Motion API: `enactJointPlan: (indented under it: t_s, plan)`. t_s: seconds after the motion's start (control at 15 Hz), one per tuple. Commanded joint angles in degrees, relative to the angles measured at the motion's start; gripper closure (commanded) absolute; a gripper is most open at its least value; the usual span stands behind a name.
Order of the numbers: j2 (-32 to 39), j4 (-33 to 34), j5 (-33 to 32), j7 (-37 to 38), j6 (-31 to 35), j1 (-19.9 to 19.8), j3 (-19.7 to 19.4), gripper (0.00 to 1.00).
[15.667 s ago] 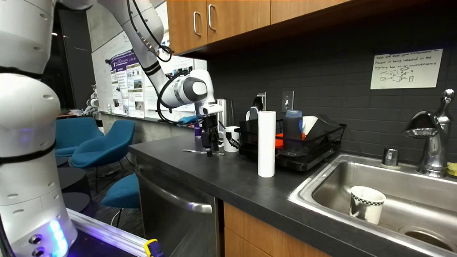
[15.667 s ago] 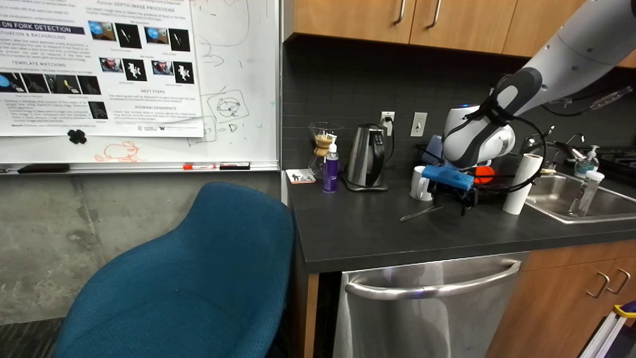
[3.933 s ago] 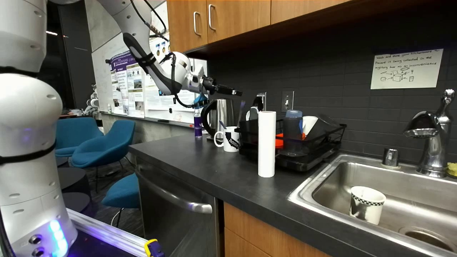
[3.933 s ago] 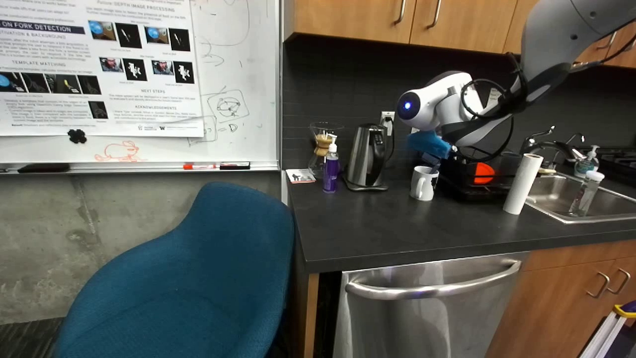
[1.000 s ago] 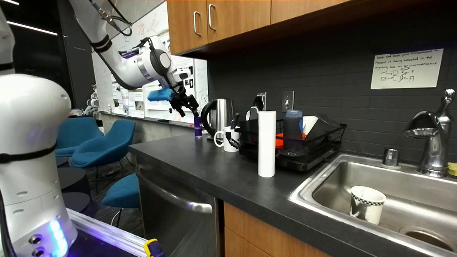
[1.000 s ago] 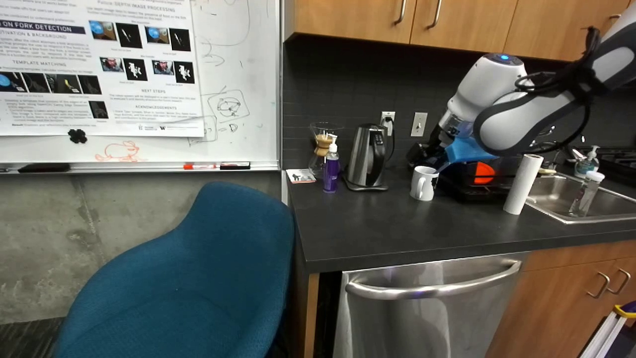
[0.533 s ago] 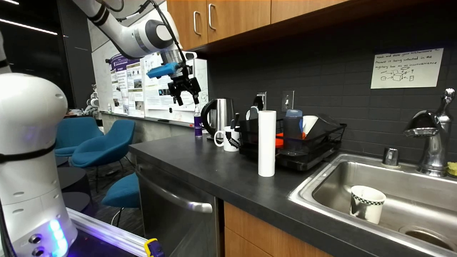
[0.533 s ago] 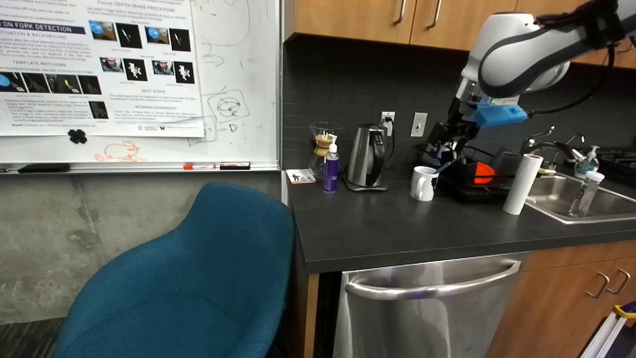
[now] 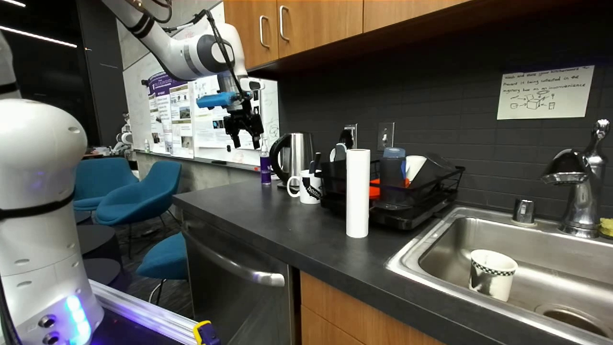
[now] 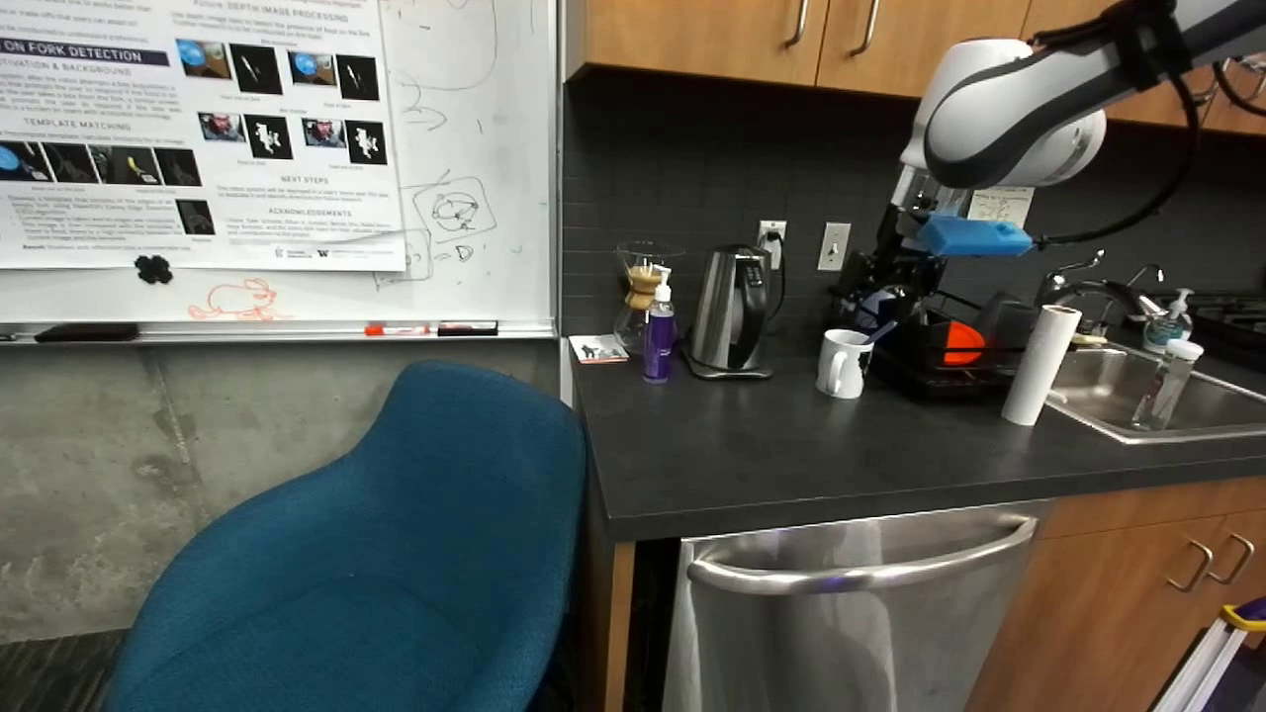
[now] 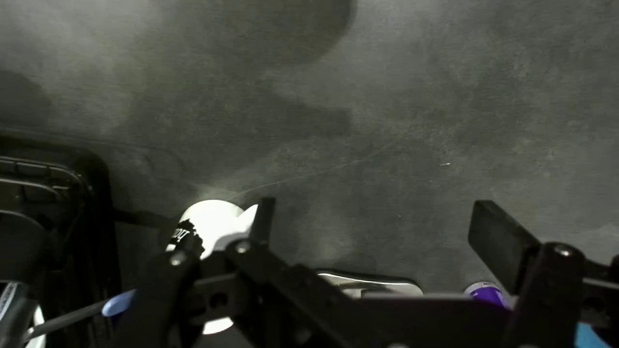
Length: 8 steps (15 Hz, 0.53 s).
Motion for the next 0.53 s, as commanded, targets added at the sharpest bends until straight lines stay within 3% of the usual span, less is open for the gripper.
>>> enactJointPlan:
  t_s: [0.0, 0.27, 0.47]
  plan:
    - [2.99, -1.13, 1.09, 7.25, 8.37, -2.76, 2.74, 0.0]
    - [7.72, -1.49, -3.07, 20.73, 18.09, -6.91, 4.62, 0.0]
    - [10.49, -1.54, -9.7, 32.89, 22.22, -9.71, 5.73, 0.0]
